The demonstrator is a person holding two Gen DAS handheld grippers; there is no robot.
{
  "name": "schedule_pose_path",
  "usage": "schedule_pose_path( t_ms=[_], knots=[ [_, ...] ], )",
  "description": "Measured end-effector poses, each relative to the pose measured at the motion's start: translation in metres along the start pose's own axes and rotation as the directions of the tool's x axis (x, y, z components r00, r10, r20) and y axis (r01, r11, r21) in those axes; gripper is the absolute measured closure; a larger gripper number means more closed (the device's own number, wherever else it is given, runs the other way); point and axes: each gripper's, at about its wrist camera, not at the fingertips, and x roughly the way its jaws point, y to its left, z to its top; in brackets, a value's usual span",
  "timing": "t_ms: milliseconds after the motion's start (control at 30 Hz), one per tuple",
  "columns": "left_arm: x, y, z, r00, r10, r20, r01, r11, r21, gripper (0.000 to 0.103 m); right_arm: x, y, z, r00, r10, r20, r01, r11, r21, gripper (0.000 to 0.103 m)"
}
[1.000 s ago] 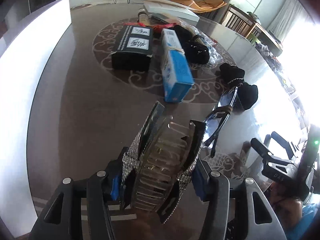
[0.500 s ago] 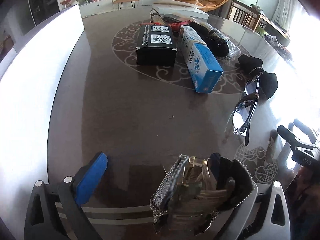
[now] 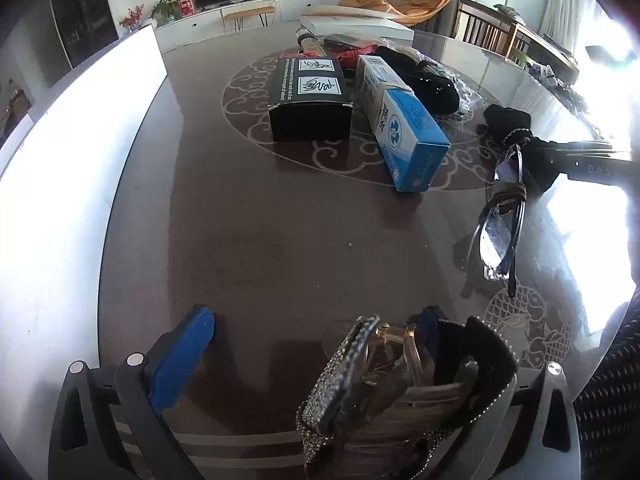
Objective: Organize objects
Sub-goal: 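Lift the clip with the left gripper while the right gripper grasps the black velvet pouch, then carry clip and pouch to the cork-bottomed bin and open both grippers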
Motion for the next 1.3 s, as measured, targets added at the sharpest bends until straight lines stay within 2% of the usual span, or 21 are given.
schedule_pose_path(
  t_ms=[33, 100, 200, 300, 433, 467, 567, 767, 800, 867, 933, 967, 1000, 1033, 1067, 1200, 1300],
  knots=[
    [0.0, 0.002, 0.001, 1.0, -0.004, -0.004, 0.004, 1.0, -0.001, 0.0, 0.002, -0.003, 0.0, 1.0, 0.001, -0.011, -0.001, 1.0, 0.017, 0.064],
    [-0.003, 0.007, 0.001, 0.999, -0.04, -0.006, 0.039, 0.999, -0.011, 0.0, -0.007, -0.016, -0.009, 1.0, -0.017, 0.013, 0.016, 0.996, 0.087, 0.065],
    [-0.008, 0.014, 0.002, 0.993, -0.116, -0.002, 0.116, 0.993, -0.035, 0.0, -0.024, -0.033, -0.037, 0.997, -0.071, -0.005, 0.071, 0.981, 0.183, 0.065],
    [-0.014, 0.012, 0.002, 0.985, -0.171, -0.006, 0.171, 0.985, -0.031, 0.0, -0.04, -0.036, -0.068, 0.999, -0.041, -0.029, 0.046, 0.976, 0.214, 0.063],
    [-0.025, 0.006, -0.004, 0.975, -0.221, -0.012, 0.221, 0.975, 0.032, 0.0, -0.051, -0.03, -0.095, 0.999, -0.014, -0.036, 0.022, 0.979, 0.204, 0.034],
    [-0.026, 0.004, -0.006, 0.976, -0.219, -0.01, 0.22, 0.974, 0.047, 0.0, -0.052, -0.031, -0.097, 0.999, -0.015, -0.029, 0.021, 0.978, 0.206, 0.03],
    [-0.023, 0.003, -0.014, 0.985, -0.169, -0.019, 0.17, 0.981, 0.09, 0.0, -0.052, -0.034, -0.1, 1.0, -0.008, -0.017, 0.011, 0.973, 0.23, 0.028],
    [-0.016, -0.002, -0.02, 0.997, -0.075, -0.024, 0.078, 0.987, 0.144, 0.0, -0.051, -0.043, -0.095, 0.998, 0.009, -0.07, 0.01, 0.964, 0.265, 0.028],
    [-0.015, -0.005, -0.021, 0.998, -0.061, -0.023, 0.064, 0.985, 0.161, 0.003, -0.051, -0.045, -0.094, 0.997, 0.016, -0.078, 0.006, 0.961, 0.276, 0.028],
    [-0.018, -0.006, -0.023, 0.996, -0.084, -0.012, 0.085, 0.983, 0.163, 0.021, -0.049, -0.046, -0.089, 0.996, 0.019, -0.083, 0.006, 0.957, 0.29, 0.028],
    [-0.024, -0.008, -0.02, 0.997, -0.083, 0.008, 0.081, 0.983, 0.166, 0.048, -0.046, -0.043, -0.079, 0.997, 0.015, -0.071, 0.006, 0.959, 0.284, 0.028],
    [-0.025, -0.008, -0.019, 0.997, -0.075, 0.008, 0.073, 0.984, 0.16, 0.048, -0.045, -0.042, -0.075, 0.998, 0.019, -0.059, -0.002, 0.961, 0.276, 0.028],
    [-0.027, -0.006, -0.019, 0.997, -0.072, 0.011, 0.07, 0.987, 0.146, 0.048, -0.041, -0.038, -0.071, 0.999, 0.027, -0.042, -0.015, 0.966, 0.26, 0.029],
    [-0.027, -0.004, -0.018, 0.997, -0.076, 0.012, 0.073, 0.988, 0.136, 0.048, -0.038, -0.035, -0.069, 0.999, 0.019, -0.035, -0.01, 0.971, 0.237, 0.043],
    [-0.03, -0.002, -0.018, 0.996, -0.085, 0.012, 0.083, 0.989, 0.119, 0.048, -0.034, -0.032, -0.068, 0.999, -0.003, -0.047, 0.013, 0.976, 0.217, 0.068],
    [-0.053, 0.009, -0.017, 0.99, -0.13, 0.047, 0.127, 0.99, 0.063, 0.048, -0.049, -0.026, -0.076, 0.999, -0.023, -0.026, 0.029, 0.971, 0.236, 0.068],
    [-0.088, 0.026, -0.006, 0.975, -0.189, 0.113, 0.19, 0.982, 0.004, 0.048, -0.075, -0.012, -0.074, 1.0, -0.012, 0.002, 0.012, 0.978, 0.209, 0.068]
  ],
)
